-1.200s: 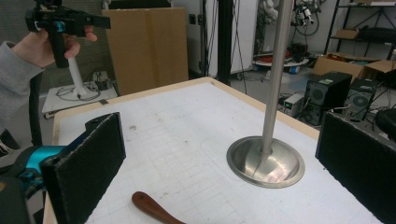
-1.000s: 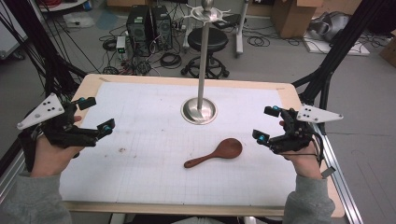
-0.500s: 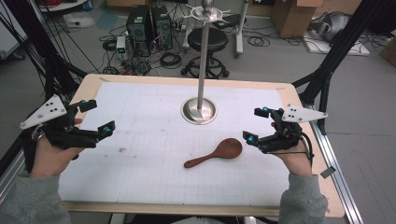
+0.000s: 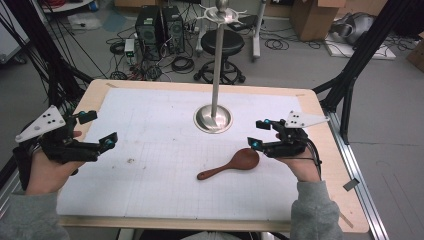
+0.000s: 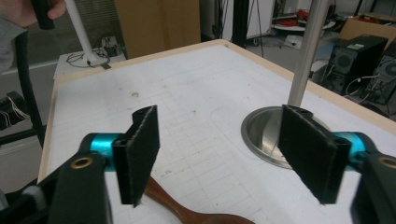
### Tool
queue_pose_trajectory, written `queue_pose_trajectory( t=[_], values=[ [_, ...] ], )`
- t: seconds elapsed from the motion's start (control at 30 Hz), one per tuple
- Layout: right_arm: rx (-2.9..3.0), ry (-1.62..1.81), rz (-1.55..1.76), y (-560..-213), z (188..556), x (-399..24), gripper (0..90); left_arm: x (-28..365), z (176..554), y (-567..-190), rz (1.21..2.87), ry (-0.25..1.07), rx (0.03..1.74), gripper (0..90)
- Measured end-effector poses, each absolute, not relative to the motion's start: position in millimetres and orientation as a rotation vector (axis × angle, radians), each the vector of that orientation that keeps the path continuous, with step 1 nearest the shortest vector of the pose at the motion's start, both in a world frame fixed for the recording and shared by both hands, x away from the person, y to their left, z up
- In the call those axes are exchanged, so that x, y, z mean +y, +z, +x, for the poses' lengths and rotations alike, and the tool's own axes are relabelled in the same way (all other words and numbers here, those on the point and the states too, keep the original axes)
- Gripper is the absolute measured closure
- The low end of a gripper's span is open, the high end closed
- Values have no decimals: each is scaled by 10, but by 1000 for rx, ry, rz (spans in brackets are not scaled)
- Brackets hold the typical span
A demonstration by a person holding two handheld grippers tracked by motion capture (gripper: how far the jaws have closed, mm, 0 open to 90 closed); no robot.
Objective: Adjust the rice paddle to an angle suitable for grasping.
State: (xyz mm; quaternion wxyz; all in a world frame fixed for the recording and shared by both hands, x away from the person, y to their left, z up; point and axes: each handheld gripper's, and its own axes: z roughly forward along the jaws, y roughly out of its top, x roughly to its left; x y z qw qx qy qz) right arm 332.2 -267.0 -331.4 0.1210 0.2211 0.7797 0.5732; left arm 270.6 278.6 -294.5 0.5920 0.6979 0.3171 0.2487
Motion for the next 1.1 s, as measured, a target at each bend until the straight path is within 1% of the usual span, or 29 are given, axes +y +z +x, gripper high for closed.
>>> queue_pose_trajectory(
  t=[0.03, 0.07, 0.1, 0.13, 0.17, 0.2, 0.23, 0.37, 0.4, 0.47, 0.5, 0.53, 0.57, 0.6, 0.67, 0.7, 0.73, 0.8, 0.87, 0.9, 1.03, 1.1],
  values=[
    [2269, 1678, 662, -3333, 3345, -2642, 356, 2795, 2702, -2947, 1626, 582, 737, 19],
    [2272, 1685, 674, -3342, 3348, -2623, 379, 2799, 2697, -2949, 1625, 583, 739, 19],
    [2272, 1685, 674, -3342, 3348, -2623, 379, 2803, 2693, -2952, 1627, 583, 740, 19],
    [2279, 1666, 669, -3372, 3365, -2585, 436, 2808, 2683, -2960, 1632, 582, 744, 19],
    [2279, 1666, 669, -3372, 3365, -2585, 436, 2808, 2683, -2960, 1632, 582, 744, 19],
    [2283, 1658, 664, -3391, 3382, -2568, 455, 2808, 2676, -2964, 1633, 582, 749, 19],
    [2300, 1641, 685, -3430, 3409, -2540, 496, 2814, 2665, -2970, 1639, 584, 749, 19],
    [2297, 1617, 735, -3485, 3470, -2504, 501, 2829, 2643, -2972, 1645, 582, 753, 20],
    [2296, 1610, 744, -3497, 3484, -2499, 516, 2838, 2632, -2970, 1647, 580, 754, 26],
    [2316, 1601, 758, -3542, 3521, -2477, 588, 2852, 2614, -2967, 1645, 584, 754, 38],
    [2316, 1601, 758, -3542, 3521, -2477, 588, 2861, 2606, -2962, 1646, 588, 752, 38],
    [2322, 1592, 750, -3577, 3542, -2456, 657, 2874, 2587, -2959, 1639, 594, 754, 38],
    [2322, 1592, 750, -3577, 3542, -2456, 657, 2874, 2587, -2959, 1639, 594, 754, 38],
    [2332, 1588, 748, -3589, 3548, -2448, 675, 2881, 2580, -2957, 1637, 597, 753, 38],
    [2358, 1561, 730, -3633, 3576, -2410, 747, 2896, 2567, -2957, 1632, 603, 751, 38],
    [2358, 1561, 730, -3633, 3576, -2410, 747, 2902, 2561, -2956, 1631, 606, 754, 38],
    [2373, 1548, 726, -3665, 3596, -2383, 785, 2914, 2549, -2955, 1628, 608, 757, 37],
    [2379, 1543, 720, -3677, 3605, -2376, 793, 2921, 2542, -2954, 1627, 610, 757, 37],
    [2401, 1528, 724, -3723, 3632, -2346, 833, 2930, 2533, -2955, 1626, 614, 759, 38],
    [2401, 1528, 724, -3723, 3632, -2346, 833, 2932, 2528, -2955, 1625, 613, 763, 38],
    [2431, 1509, 724, -3796, 3677, -2299, 888, 2945, 2515, -2956, 1625, 614, 763, 38],
    [2441, 1501, 727, -3815, 3686, -2288, 891, 2951, 2510, -2959, 1627, 616, 764, 38]
  ],
)
